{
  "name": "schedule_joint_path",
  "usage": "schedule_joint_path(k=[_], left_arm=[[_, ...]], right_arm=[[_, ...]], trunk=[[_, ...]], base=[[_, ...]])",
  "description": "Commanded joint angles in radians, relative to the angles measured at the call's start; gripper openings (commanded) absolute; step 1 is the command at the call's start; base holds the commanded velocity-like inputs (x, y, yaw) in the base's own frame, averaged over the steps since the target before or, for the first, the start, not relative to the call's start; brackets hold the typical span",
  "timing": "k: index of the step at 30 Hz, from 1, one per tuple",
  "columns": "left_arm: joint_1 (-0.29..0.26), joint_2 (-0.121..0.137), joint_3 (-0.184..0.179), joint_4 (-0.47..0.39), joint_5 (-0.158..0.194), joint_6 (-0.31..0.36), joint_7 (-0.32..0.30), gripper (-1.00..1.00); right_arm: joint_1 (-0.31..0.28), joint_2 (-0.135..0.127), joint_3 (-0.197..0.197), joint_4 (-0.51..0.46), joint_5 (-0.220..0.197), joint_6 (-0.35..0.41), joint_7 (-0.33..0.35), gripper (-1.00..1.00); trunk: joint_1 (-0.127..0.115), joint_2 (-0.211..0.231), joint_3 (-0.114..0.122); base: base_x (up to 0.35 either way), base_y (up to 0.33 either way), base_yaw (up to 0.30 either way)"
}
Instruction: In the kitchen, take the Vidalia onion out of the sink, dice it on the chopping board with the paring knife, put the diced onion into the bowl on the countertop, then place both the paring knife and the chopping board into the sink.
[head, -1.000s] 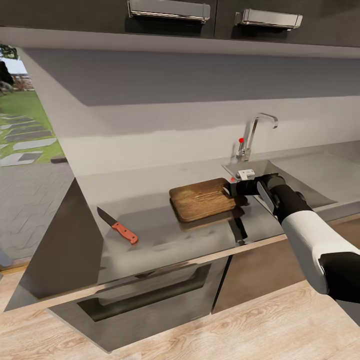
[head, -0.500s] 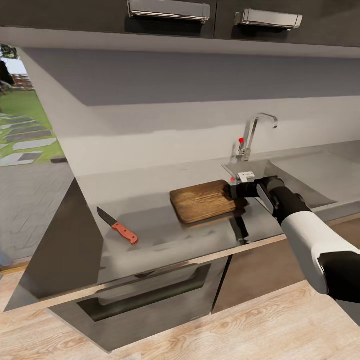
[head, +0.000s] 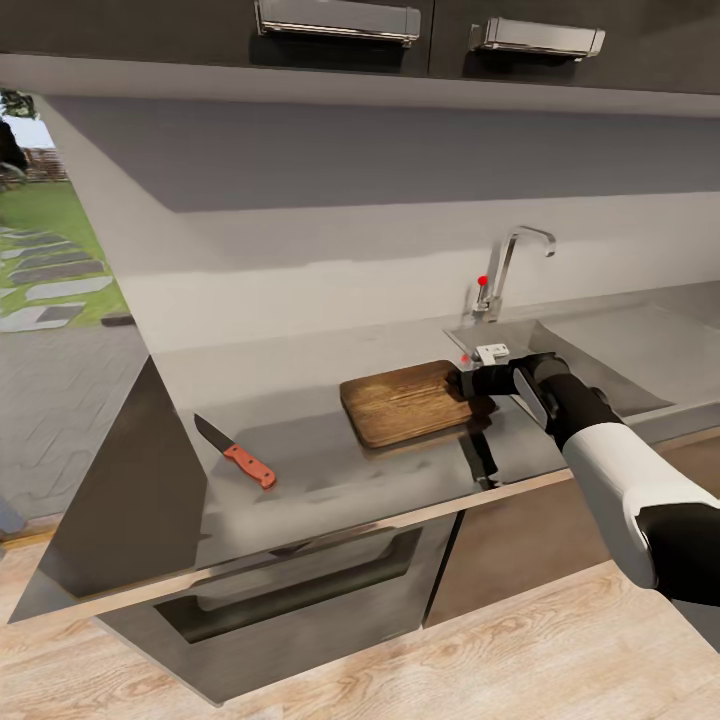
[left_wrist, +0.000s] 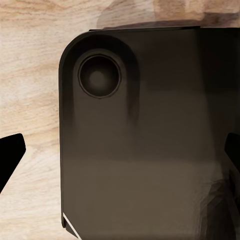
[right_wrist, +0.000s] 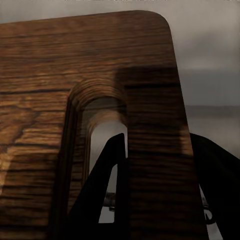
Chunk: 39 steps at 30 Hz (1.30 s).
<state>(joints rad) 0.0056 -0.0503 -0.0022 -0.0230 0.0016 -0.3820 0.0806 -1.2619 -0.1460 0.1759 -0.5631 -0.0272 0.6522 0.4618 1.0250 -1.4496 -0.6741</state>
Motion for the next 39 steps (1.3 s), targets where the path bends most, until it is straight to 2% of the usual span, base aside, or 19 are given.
schedule_joint_path(k=[1,11,12,39], left_arm=[[0.001,0.000,-0.001,-0.002,0.000,-0.001,0.004,1.00],[0.001,0.000,-0.001,-0.002,0.000,-0.001,0.004,1.00],[0.001,0.000,-0.001,-0.002,0.000,-0.001,0.004,1.00],[0.001,0.000,-0.001,-0.002,0.000,-0.001,0.004,1.00]], right_arm=[[-0.001,-0.001,0.005,-0.001,-0.003,0.004,0.000,-1.00],[-0.001,-0.001,0.005,-0.001,-0.003,0.004,0.000,-1.00],[-0.001,-0.001,0.005,-0.001,-0.003,0.004,0.000,1.00],[-0.001,-0.001,0.005,-0.002,-0.005,0.004,0.004,1.00]], trunk=[[0.000,0.000,-0.001],[0.000,0.000,-0.001],[0.000,0.000,-0.001],[0.000,0.000,-0.001]], base=[[0.000,0.000,0.000],[0.000,0.000,0.000],[0.000,0.000,0.000],[0.000,0.000,0.000]])
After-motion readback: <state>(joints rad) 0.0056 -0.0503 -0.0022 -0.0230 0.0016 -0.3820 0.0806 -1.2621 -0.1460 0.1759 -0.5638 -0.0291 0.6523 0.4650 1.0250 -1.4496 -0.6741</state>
